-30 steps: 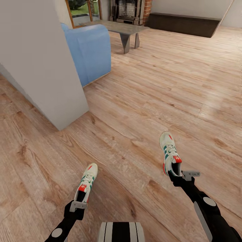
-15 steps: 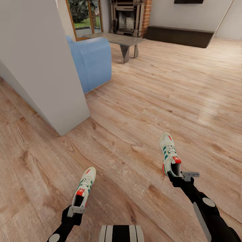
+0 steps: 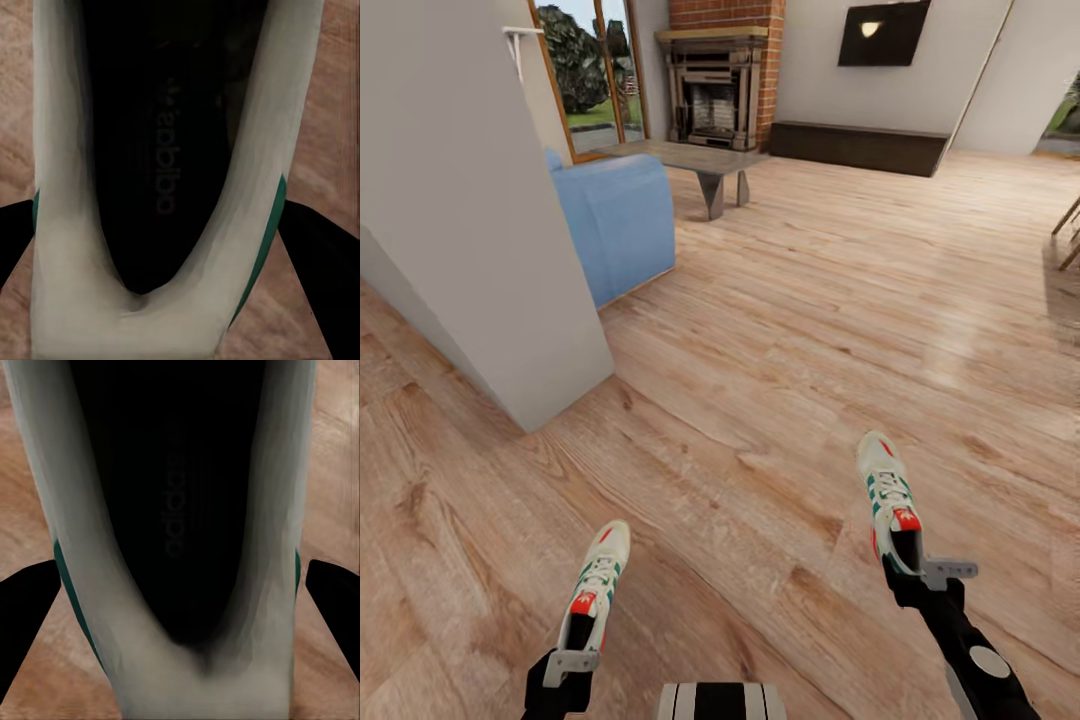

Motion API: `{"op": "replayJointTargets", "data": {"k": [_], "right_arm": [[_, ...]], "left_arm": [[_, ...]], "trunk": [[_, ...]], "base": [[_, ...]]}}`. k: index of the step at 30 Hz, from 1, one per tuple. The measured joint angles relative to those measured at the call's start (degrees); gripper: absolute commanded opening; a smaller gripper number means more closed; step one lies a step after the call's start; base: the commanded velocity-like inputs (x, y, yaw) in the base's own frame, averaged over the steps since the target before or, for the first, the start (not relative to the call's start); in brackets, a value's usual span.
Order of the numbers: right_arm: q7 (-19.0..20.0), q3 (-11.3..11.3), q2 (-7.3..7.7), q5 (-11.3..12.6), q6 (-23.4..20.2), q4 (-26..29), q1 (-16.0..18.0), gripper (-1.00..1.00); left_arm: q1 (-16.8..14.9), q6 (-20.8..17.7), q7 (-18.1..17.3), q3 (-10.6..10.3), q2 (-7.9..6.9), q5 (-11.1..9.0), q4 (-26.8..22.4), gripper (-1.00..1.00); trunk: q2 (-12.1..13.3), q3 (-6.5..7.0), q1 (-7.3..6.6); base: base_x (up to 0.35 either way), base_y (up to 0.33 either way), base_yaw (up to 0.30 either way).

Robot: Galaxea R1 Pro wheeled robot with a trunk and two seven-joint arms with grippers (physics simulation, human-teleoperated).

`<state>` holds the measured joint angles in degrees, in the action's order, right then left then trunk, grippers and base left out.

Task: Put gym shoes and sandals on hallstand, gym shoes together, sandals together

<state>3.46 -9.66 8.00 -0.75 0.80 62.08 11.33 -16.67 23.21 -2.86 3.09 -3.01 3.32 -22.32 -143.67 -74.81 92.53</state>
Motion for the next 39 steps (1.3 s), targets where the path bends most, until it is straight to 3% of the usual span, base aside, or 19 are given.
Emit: {"op": "replayJointTargets", "data": {"k": [5,10,17,24,26,29,33,39], "right_arm": [[-0.36,0.03,-0.17,-0.24,6.2,-4.13,-2.52,-1.0],[-0.37,0.06,-0.26,-0.24,14.19,-13.11,-4.15,-1.0],[-0.17,0.15,-0.32,-0.23,24.14,-24.36,-4.48,-1.0],[-0.05,0.45,-0.63,-0.33,27.33,-29.97,-4.52,-1.0],[0.02,0.69,-2.34,-0.62,27.69,-31.7,-4.52,-1.0],[0.05,0.65,-3.72,-0.64,27.8,-32.19,-4.51,-1.0],[0.08,0.73,-4.25,-0.5,27.75,-32.47,-4.51,-1.0],[0.05,0.74,-4.32,-0.53,27.75,-32.48,-4.51,-1.0]], "left_arm": [[0.4,0.05,0.03,0.0,0.06,0.02,0.08,-1.0],[1.32,0.71,0.02,0.29,0.11,-0.01,0.11,-1.0],[3.62,5.95,0.1,1.08,0.53,-0.03,0.07,-1.0],[5.23,7.72,0.15,2.08,0.7,-0.47,-0.11,-1.0],[5.92,10.23,0.34,4.44,0.69,-2.74,0.0,-1.0],[6.77,12.61,0.23,5.04,0.77,-3.63,0.08,-1.0],[7.02,13.27,-0.08,5.05,1.11,-3.79,0.21,-1.0],[7.02,13.29,-0.29,4.87,1.15,-3.82,0.23,-1.0]], "trunk": [[0.07,1.54,-0.13],[0.13,3.07,-0.26],[0.23,5.22,-0.44],[0.32,7.37,-0.62],[0.35,7.99,-0.67],[0.39,8.91,-0.75],[0.44,10.15,-0.85],[2.84,11.7,-2.16]], "base": [[0.0,0.0,-0.125],[0.0,0.0,-0.123],[0.0,0.0,-0.122],[0.0,0.0,-0.118],[0.0,0.0,-0.111],[0.0,0.0,-0.1],[0.0,0.0,-0.117],[0.0,0.0,-0.176]]}}
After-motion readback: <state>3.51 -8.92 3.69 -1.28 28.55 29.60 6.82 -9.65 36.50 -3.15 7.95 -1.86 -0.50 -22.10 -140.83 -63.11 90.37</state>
